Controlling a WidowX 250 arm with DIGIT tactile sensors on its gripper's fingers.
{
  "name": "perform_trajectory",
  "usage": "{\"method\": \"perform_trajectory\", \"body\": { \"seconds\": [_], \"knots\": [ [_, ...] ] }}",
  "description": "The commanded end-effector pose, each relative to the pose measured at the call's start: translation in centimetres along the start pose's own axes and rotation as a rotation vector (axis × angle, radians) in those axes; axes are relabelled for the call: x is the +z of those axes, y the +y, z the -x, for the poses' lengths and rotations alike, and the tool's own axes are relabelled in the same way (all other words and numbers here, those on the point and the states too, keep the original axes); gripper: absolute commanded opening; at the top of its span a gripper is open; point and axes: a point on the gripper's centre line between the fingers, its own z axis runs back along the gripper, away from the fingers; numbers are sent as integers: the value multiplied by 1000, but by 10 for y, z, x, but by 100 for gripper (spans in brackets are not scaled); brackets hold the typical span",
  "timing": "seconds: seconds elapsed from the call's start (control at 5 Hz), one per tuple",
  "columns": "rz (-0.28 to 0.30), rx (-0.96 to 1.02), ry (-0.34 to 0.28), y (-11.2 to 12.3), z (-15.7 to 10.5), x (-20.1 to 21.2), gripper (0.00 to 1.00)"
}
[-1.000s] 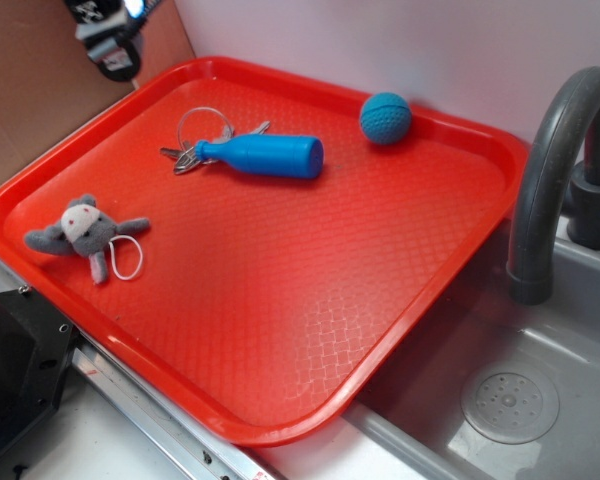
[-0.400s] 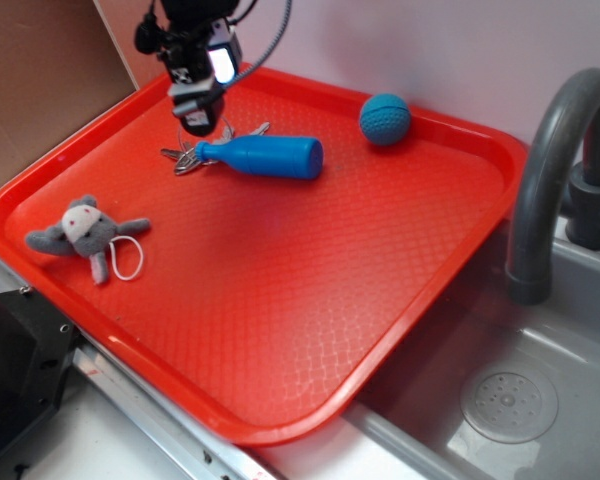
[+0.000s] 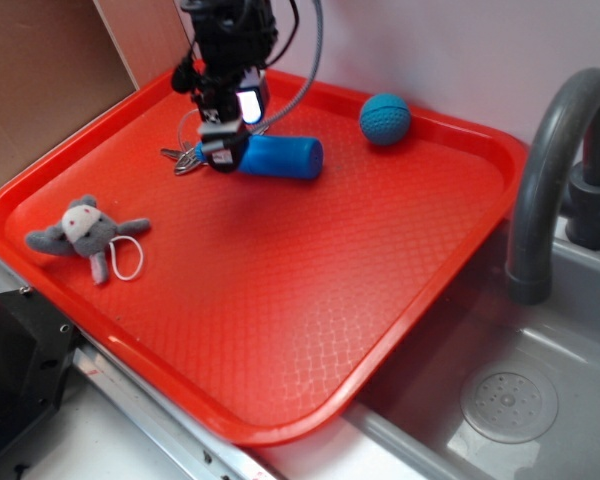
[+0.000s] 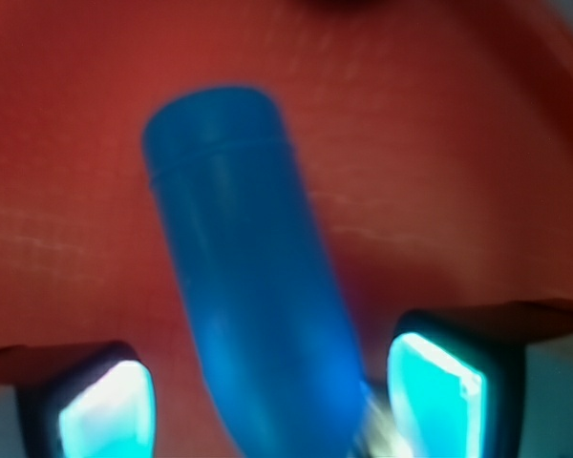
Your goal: Grab the blue bottle.
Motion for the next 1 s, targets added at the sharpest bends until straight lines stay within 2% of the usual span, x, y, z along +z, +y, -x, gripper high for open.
{"method": "perform_trajectory", "body": {
  "seconds": [0.0,0.2,0.4,0.6,0.8],
  "knots": [
    [-43,-86,41,-3,-24,-12,100],
    [-56,-100,94,-5,-26,-23,0],
    [-88,-87,110,-8,-25,-22,0],
    [-140,161,47,-12,-11,19,0],
    [-173,395,-106,-27,2,64,0]
  ]
}}
